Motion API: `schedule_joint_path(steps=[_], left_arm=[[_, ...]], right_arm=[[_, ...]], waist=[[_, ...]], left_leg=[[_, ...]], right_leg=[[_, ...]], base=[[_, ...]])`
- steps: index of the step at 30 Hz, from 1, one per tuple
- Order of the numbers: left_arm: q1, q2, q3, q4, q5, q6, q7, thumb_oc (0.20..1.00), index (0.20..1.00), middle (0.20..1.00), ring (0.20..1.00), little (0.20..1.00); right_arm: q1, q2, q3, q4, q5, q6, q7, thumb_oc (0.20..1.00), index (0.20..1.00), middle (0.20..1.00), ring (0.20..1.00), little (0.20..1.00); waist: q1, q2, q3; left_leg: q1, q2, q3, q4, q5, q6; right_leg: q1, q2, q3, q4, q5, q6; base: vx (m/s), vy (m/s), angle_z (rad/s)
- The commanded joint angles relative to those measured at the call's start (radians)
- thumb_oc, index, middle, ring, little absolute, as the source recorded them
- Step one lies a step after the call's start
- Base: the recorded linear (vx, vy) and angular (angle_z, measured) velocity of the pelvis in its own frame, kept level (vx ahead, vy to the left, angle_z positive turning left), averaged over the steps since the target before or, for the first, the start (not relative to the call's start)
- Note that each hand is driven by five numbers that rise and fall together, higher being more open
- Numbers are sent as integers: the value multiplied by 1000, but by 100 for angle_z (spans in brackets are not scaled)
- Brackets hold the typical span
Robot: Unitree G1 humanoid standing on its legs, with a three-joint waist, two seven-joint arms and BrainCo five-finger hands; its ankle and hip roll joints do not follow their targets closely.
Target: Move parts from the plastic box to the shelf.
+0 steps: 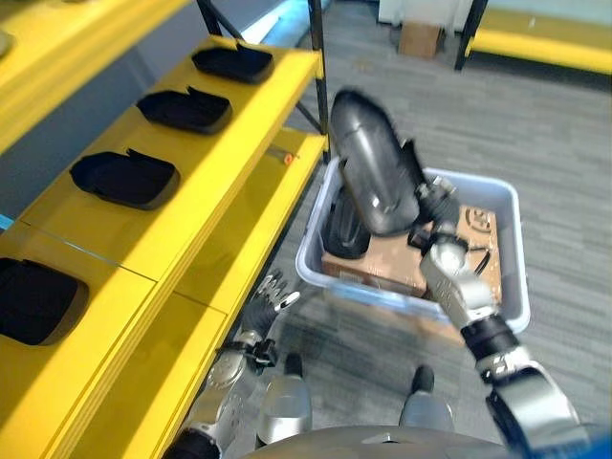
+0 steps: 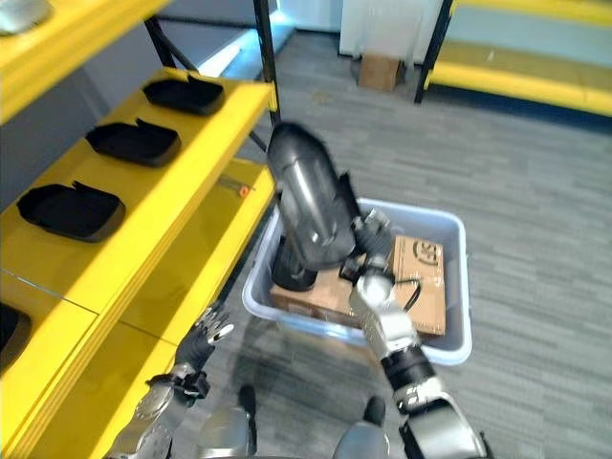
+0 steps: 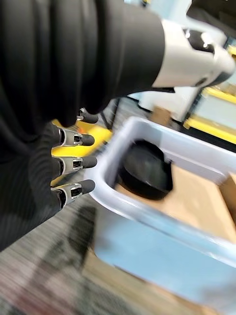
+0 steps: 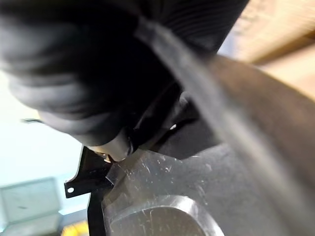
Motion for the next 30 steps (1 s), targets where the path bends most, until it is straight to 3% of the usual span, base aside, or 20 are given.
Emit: schedule_joint_path(steps=[1,4,6,9,12,15,16,17,19,26,28,30], left_arm=[[8,8,18,-60,64,-57,13,1000,1000,1000,1000,1000],[12,12,46,-61,94,-52,25,1000,1000,1000,1000,1000],[10,22,61,-71,90,-42,35,1000,1000,1000,1000,1000],[-3,33,52,-83,101,-26,50,1000,1000,1000,1000,1000],[-33,34,16,-95,99,22,50,1000,1000,1000,1000,1000],[-52,25,0,-89,102,47,23,1000,1000,1000,1000,1000],[-56,18,-14,-79,109,54,-2,1000,1000,1000,1000,1000],[-59,20,-19,-73,106,51,-6,1000,1000,1000,1000,1000],[-65,20,-9,-60,94,54,-18,1000,1000,1000,1000,1000],[-48,17,12,-84,116,75,-29,1000,1000,1000,1000,1000],[-44,17,15,-94,124,85,-42,1000,1000,1000,1000,1000],[-45,19,9,-100,133,104,-76,1000,1000,1000,1000,1000]], right_arm=[[-79,-27,-12,-132,47,-11,148,200,200,200,200,200],[-46,-2,39,-163,121,17,189,200,200,200,200,200],[-40,39,82,-149,161,15,215,200,200,200,200,200],[-42,61,112,-147,178,10,205,200,200,200,200,200],[4,25,154,-180,233,-7,177,200,200,200,200,200],[27,-2,143,-187,260,-10,175,200,200,200,200,200],[33,-7,136,-182,277,-12,164,200,200,200,200,200],[34,-10,133,-178,275,-16,169,200,200,200,200,200],[40,-15,120,-161,296,-14,193,200,200,200,200,200],[55,10,147,-175,289,17,206,200,200,200,200,200],[71,8,157,-193,303,27,190,200,200,200,200,200],[95,5,151,-198,298,5,177,200,200,200,200,200]], waist=[[38,14,28],[57,7,12],[84,2,2],[90,9,-12],[53,6,-52],[20,-7,-71],[1,-9,-80],[-6,-12,-83],[-11,-12,-93],[7,4,-91],[6,9,-90],[-13,15,-86]], left_leg=[[19,-28,-4,15,-32,66],[34,-61,6,1,-42,85],[59,-95,18,-29,-50,100],[62,-107,-5,-61,-46,115],[37,-154,-144,-108,-13,143],[30,-205,-248,-130,4,150],[37,-231,-308,-144,14,155],[37,-243,-329,-145,12,159],[41,-257,-355,-150,14,159],[36,-244,-369,-175,29,150],[36,-240,-335,-168,25,146],[36,-220,-216,-135,10,134]], right_leg=[[73,-37,-93,64,-22,18],[80,-50,-127,46,18,22],[51,-74,-166,73,111,41],[16,-66,-130,133,113,48],[4,184,-12,146,-85,-16],[3,314,99,120,-113,-68],[0,388,175,120,-128,-95],[6,401,203,95,-130,-101],[19,405,221,47,-122,-103],[42,374,204,-22,-103,-99],[49,362,179,-36,-97,-97],[59,341,126,-51,-89,-92]], base=[[-66,239,12],[-91,252,3],[-90,179,-8],[-87,120,-62],[-22,54,59],[23,-23,139],[31,-69,139],[13,-90,143],[-35,-96,95],[-59,-113,30],[-33,-84,45],[-58,-33,71]])
